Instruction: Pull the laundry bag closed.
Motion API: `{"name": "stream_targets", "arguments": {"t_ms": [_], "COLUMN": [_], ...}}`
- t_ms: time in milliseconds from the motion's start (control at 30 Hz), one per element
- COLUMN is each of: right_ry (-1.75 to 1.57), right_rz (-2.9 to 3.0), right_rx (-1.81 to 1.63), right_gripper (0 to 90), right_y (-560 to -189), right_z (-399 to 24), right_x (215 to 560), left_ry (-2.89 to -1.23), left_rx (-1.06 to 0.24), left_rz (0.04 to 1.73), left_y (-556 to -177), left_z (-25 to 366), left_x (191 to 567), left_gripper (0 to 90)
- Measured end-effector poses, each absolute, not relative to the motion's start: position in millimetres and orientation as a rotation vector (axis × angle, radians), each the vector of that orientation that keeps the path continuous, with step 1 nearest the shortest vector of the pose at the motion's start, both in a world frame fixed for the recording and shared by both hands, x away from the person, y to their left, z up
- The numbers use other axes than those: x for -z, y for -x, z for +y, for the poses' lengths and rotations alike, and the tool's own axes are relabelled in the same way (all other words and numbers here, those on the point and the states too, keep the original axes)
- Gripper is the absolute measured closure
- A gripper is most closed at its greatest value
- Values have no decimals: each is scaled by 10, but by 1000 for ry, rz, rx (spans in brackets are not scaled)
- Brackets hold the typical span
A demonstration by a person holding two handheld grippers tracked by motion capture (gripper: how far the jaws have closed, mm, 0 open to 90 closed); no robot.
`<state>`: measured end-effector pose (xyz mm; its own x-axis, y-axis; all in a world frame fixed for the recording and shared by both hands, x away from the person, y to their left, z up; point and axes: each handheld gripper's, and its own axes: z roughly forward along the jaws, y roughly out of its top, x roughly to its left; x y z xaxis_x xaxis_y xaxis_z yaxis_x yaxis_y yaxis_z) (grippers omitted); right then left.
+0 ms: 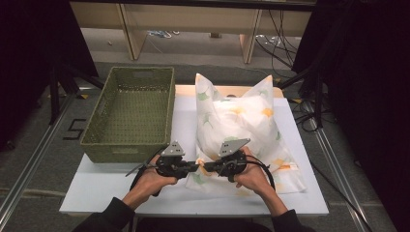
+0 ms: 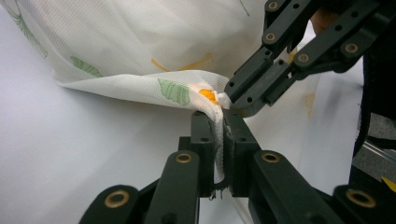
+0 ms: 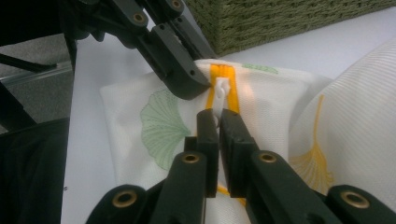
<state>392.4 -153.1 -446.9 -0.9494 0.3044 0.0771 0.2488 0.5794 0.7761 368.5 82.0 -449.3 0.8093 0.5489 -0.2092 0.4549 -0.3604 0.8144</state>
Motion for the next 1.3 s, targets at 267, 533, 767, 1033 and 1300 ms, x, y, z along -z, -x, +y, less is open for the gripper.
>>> {"name": "stream_targets", "arguments": {"t_ms": [267, 533, 767, 1033, 1300], "right_ry": [-519, -546, -586, -570, -591], "right_rz": [2739, 2731, 2712, 2667, 2653], "right_rx": [-1350, -1377, -1395, -1450, -1483], "right_gripper": [900, 900, 900, 900, 900], "right_y": [-3915, -3921, -3923, -3932, -3945], "right_z": [-1546, -1585, -1609, -1617, -1617], "right_x": [4456, 4413, 4404, 4385, 4391], "left_ry": [-2024, -2034, -2038, -2045, -2057], "left_rx": [-147, -152, -167, -167, -177], "left_rz": [736, 720, 727, 720, 699], "left_y": [-3671, -3668, -3655, -3663, -3660], "left_z": [811, 804, 796, 800, 797], "left_x": [4484, 4478, 4479, 4475, 4473], "left_gripper": [835, 842, 845, 849, 854]}}
